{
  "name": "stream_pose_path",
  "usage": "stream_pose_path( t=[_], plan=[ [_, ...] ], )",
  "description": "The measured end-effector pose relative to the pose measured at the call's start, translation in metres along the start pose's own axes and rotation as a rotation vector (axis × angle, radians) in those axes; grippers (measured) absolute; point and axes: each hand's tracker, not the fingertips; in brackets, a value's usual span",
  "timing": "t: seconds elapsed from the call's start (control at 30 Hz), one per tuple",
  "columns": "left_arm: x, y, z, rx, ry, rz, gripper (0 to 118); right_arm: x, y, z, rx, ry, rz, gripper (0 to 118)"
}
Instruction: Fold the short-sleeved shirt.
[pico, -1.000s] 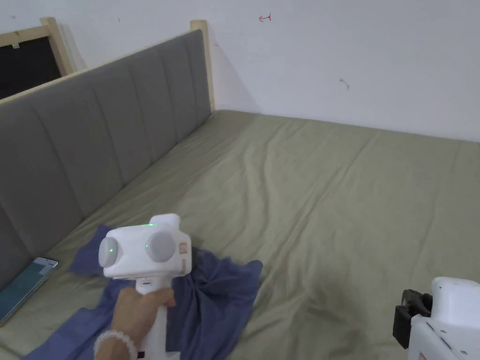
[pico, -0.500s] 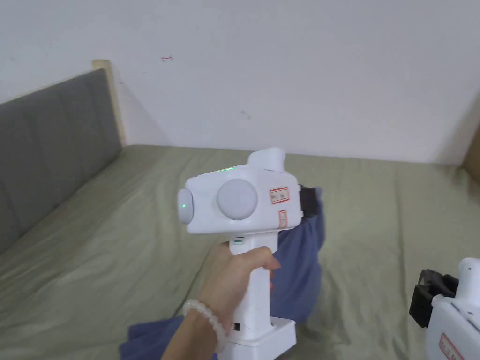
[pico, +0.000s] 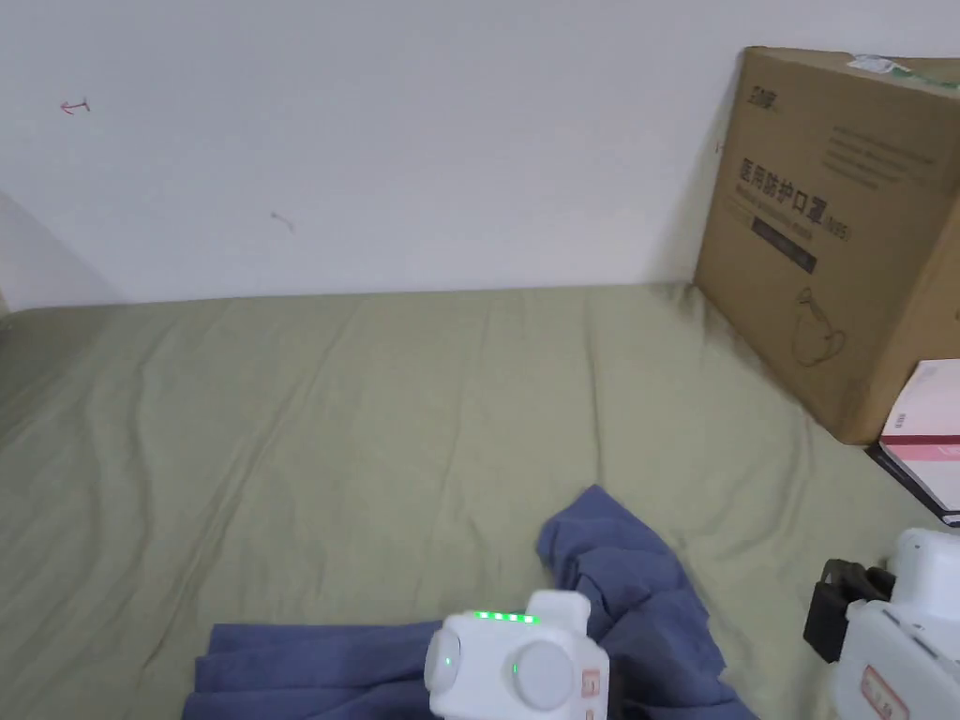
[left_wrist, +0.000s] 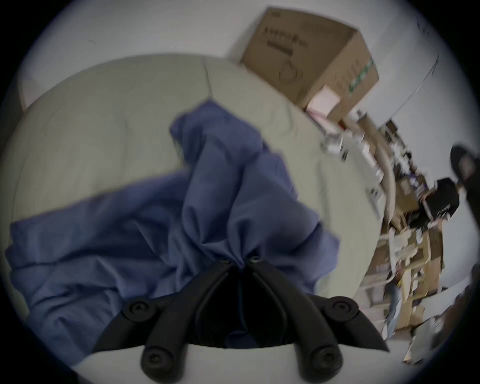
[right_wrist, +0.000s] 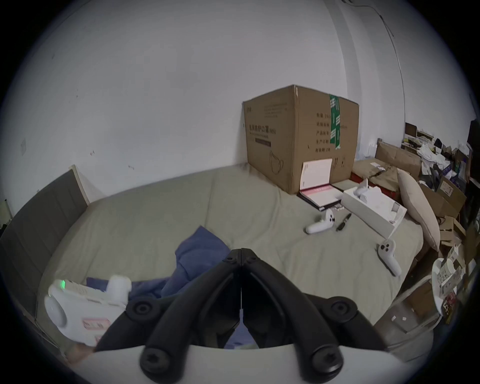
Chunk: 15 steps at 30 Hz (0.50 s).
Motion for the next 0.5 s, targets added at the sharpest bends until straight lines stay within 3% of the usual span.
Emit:
stream_pose_path(
  t=[0.03, 0.1, 0.13, 0.17, 0.3, 0.33, 0.37, 0.4, 0.43, 0.47, 0.5],
  plan=[
    [0.0, -0.006, 0.0, -0.004, 0.01, -0.015, 16, 0.0, -0.003, -0.002, -0.012, 0.001, 0.005, 0],
    [0.0, -0.006, 0.003, 0.019, -0.001, -0.009, 70, -0.004, -0.006, -0.007, -0.031, 0.005, 0.013, 0],
    [0.0, -0.002, 0.008, 0.023, 0.006, -0.006, 91, -0.006, -0.007, -0.008, -0.038, 0.01, 0.016, 0],
    [-0.001, 0.0, 0.014, 0.029, 0.008, 0.0, 101, -0.008, -0.007, -0.009, -0.042, 0.018, 0.02, 0],
    [-0.01, 0.011, 0.048, 0.101, -0.016, 0.03, 102, -0.023, -0.006, -0.008, -0.041, 0.052, 0.056, 0],
    [-0.014, 0.012, 0.058, 0.119, -0.021, 0.045, 101, -0.027, -0.005, -0.008, -0.038, 0.059, 0.065, 0],
    [-0.02, 0.01, 0.069, 0.14, -0.032, 0.07, 89, -0.03, -0.005, -0.007, -0.036, 0.067, 0.071, 0],
    [-0.028, 0.005, 0.081, 0.165, -0.047, 0.094, 68, -0.033, -0.005, -0.007, -0.038, 0.075, 0.074, 0],
    [-0.038, -0.002, 0.091, 0.187, -0.053, 0.116, 39, -0.035, -0.005, -0.006, -0.04, 0.084, 0.076, 0],
    [-0.045, -0.01, 0.097, 0.191, -0.04, 0.123, 2, -0.037, -0.006, -0.006, -0.043, 0.092, 0.077, 0],
    [-0.053, -0.021, 0.101, 0.179, 0.019, 0.137, 0, -0.039, -0.008, -0.006, -0.044, 0.099, 0.08, 0]
  ],
)
